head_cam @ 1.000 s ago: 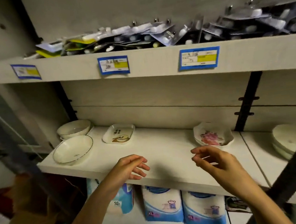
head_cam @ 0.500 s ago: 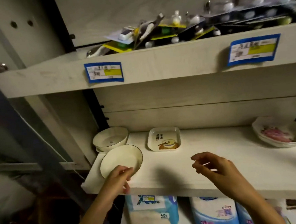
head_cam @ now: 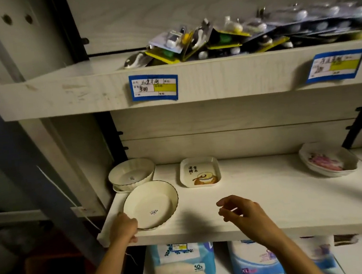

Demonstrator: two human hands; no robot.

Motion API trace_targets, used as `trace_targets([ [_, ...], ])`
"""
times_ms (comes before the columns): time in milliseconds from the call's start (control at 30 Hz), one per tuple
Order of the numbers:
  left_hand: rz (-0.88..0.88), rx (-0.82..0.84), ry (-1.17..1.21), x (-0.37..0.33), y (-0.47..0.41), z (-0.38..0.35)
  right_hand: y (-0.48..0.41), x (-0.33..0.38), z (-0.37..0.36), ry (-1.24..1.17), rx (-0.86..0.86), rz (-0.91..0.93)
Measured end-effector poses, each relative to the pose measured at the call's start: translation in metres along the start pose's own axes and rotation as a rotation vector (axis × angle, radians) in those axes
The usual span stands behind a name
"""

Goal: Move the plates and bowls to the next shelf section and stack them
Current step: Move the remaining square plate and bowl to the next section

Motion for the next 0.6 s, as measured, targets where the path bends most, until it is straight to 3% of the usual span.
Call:
trace_targets([
  [167, -0.158, -0.03, 0.139, -0.004, 0.007, -0.002, -0.004, -0.001, -0.011, -0.119, 0.04, -0.093],
  [367, -0.447, 0.069, -0.01, -0.031, 0.063, -0.013, -0.005, 0.002, -0.005, -0.298, 0.019, -0.203],
  [600, -0.57, 0.325, -0.036, -0.048, 0.11, -0.056, 0.007, -0.021, 0.011, -0.086, -0.02, -0.25],
])
Point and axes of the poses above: each hand's wrist, its own y-axis away from the middle knuckle, its own z-axis out of the back of the hand, x = y × z, the point moved 3 cm from there along -y, towards the middle knuckle, and after that the axes turned 11 degrees about x, right-handed, at the moved point
